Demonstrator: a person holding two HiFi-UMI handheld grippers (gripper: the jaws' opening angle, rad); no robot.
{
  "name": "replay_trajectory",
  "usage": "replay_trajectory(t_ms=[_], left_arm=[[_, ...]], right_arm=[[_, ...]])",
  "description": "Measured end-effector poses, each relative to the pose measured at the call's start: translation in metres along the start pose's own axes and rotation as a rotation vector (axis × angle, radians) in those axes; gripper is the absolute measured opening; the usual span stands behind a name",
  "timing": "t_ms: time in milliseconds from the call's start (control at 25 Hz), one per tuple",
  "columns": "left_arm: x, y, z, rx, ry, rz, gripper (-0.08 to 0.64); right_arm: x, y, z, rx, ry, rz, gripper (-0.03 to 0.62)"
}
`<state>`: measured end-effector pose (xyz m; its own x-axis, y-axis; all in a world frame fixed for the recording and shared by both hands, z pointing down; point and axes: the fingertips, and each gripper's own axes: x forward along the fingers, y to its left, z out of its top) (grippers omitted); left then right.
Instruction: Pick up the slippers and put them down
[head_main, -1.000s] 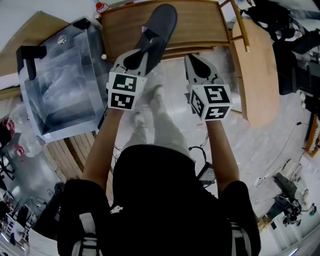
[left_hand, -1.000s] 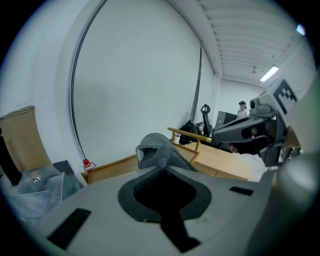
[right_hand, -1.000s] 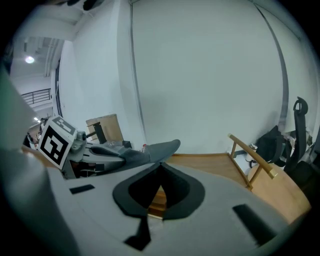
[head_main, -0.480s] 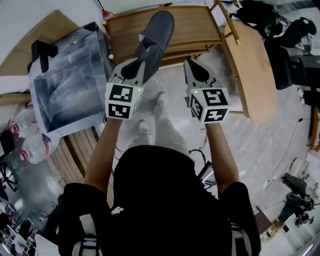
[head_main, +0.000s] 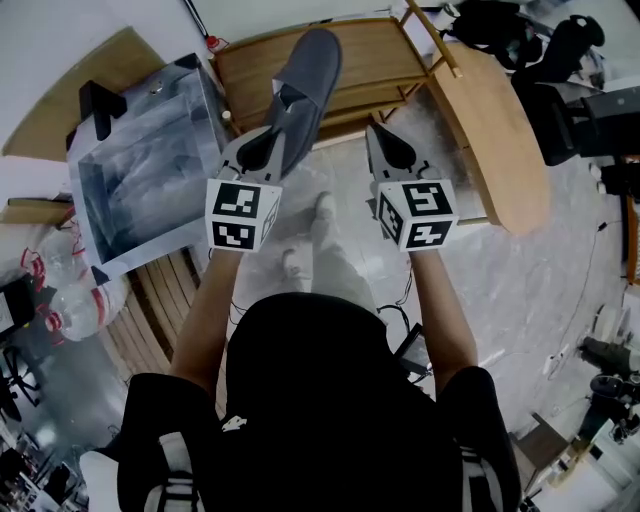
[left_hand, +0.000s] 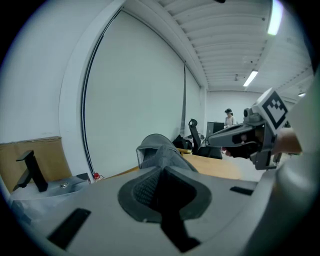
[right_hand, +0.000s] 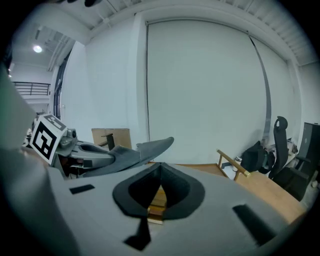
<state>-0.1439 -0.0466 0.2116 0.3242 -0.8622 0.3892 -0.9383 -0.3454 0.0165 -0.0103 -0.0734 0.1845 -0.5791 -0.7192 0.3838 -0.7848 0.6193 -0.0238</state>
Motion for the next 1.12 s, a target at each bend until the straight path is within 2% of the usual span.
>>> replay_trajectory(t_ms=[520,1120], left_arm=[[-0.050,-0.028,-0.007,0.022,-0.051,-0.054,0.014],[-0.034,-0.066,-0.018,0.005,-0.038,-0.137,0.015]], right_arm=[[-0.055,0.026,-0.017,0.001,-0.012,-0.077,0.000],[-0.087,-0.004,-0.042,0.024,0.029,-0.164,-0.002]])
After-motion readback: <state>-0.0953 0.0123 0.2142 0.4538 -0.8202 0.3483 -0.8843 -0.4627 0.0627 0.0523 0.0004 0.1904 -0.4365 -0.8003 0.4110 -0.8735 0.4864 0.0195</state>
